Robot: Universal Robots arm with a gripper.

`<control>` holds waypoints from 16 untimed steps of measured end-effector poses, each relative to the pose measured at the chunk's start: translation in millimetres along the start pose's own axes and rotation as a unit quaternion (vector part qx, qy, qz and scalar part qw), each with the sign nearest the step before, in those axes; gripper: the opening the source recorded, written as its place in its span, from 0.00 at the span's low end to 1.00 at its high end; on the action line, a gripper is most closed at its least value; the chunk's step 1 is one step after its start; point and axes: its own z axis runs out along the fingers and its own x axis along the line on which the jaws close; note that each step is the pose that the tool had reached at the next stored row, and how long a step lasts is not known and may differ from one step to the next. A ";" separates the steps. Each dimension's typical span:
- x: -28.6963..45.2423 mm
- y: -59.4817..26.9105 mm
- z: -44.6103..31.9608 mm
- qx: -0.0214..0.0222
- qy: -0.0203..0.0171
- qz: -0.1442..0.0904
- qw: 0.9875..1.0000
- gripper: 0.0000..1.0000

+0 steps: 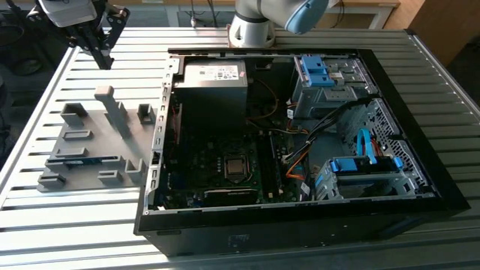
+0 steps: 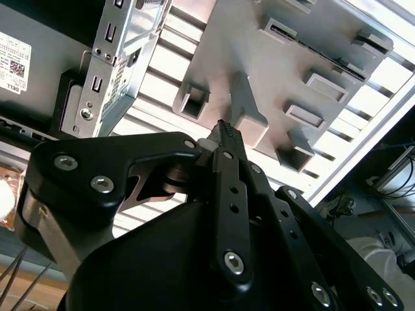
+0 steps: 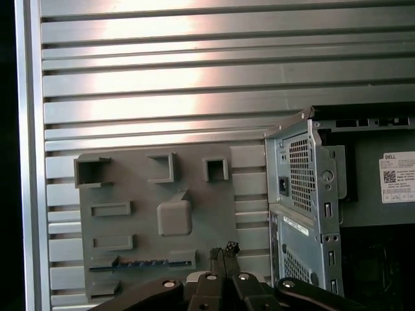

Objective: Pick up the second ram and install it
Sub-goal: 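Reach for the second ram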

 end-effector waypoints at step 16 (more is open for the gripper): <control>6.8 -0.5 0.3 0.000 0.000 0.000 1.000 0.11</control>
